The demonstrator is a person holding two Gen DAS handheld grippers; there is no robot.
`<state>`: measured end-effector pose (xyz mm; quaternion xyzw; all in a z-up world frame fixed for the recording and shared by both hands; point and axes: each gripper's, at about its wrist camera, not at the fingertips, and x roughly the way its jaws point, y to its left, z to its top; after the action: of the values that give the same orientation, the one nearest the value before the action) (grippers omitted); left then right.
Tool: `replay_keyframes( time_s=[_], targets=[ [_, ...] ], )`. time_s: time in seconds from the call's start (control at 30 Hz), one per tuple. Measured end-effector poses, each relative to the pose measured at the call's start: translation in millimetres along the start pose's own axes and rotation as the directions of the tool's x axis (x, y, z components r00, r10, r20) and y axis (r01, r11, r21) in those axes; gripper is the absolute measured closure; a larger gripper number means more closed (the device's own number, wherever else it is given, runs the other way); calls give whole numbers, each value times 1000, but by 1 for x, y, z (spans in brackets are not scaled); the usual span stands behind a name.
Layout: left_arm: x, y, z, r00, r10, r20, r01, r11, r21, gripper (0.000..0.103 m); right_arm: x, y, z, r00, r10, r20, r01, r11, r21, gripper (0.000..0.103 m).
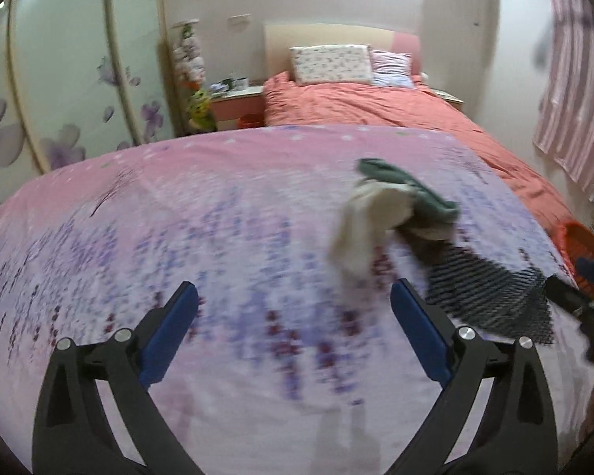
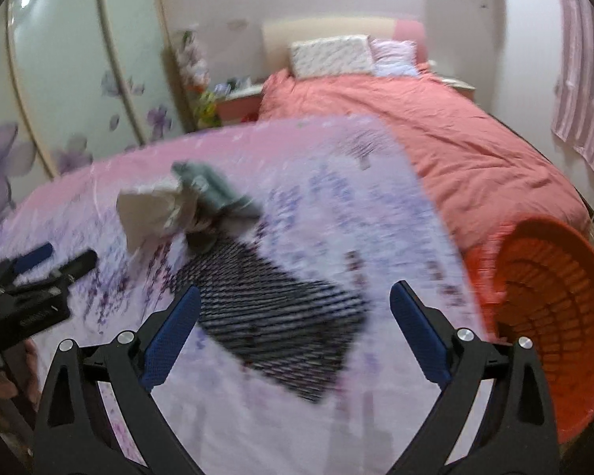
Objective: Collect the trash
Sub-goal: 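Move the right tool over the mesh mat while the left tool reaches the white cloth, then grasp the black mesh mat with the right tool while the left tool grasps the white cloth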
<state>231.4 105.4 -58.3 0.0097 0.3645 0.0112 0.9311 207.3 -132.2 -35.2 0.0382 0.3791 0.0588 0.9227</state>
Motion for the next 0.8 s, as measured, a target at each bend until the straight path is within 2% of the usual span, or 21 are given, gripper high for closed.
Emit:
replay_keyframes(
  time_s=[0.17, 0.2, 0.23, 0.27, 0.33, 0.37, 0.43, 0.5, 0.57, 0.67, 0.8],
  targets=[
    [-1, 27, -6, 1000, -6, -11, 6, 999, -37, 7, 31, 20, -1, 995, -18, -94, 16, 1000, -21, 9],
    [-1, 30, -7, 1000, -16, -13, 15, 999, -42, 7, 35, 20, -2, 994, -13, -111, 11, 1000, -14, 17],
    [0, 33, -8, 1000, -23, -13, 22, 999, -44, 7, 39, 20, -3, 992, -13, -126, 12, 1000, -7, 21],
    [0, 29, -7, 999, -31, -14, 31, 999, -45, 7, 39, 23, -4, 992, -38, -123, 35, 999, -23, 27],
    [0, 29, -6, 999, -46, -9, 45, 998, -44, 7, 35, 25, -4, 991, -65, -116, 61, 998, -32, 48],
    [2, 26, -4, 999, -54, -9, 53, 998, -45, 7, 33, 24, -4, 992, -60, -110, 58, 998, -22, 55],
    [5, 20, 0, 997, -76, -8, 76, 996, -50, 7, 32, 19, -4, 993, -62, -102, 64, 998, 9, 81],
    [6, 12, 6, 995, -102, -8, 101, 993, -63, 7, 30, 13, -5, 994, -46, -99, 51, 998, 40, 92],
    [8, 4, 15, 993, -122, -4, 121, 990, -78, 7, 29, 8, -6, 994, -44, -96, 49, 997, 58, 96],
    [12, -9, 31, 989, -146, 7, 146, 985, -95, 7, 29, 0, -7, 992, -83, -92, 92, 990, 106, 97],
    [20, -30, 53, 987, -159, 26, 161, 983, -88, 7, 29, -2, -8, 993, -79, -93, 90, 989, 114, 97]
  ],
)
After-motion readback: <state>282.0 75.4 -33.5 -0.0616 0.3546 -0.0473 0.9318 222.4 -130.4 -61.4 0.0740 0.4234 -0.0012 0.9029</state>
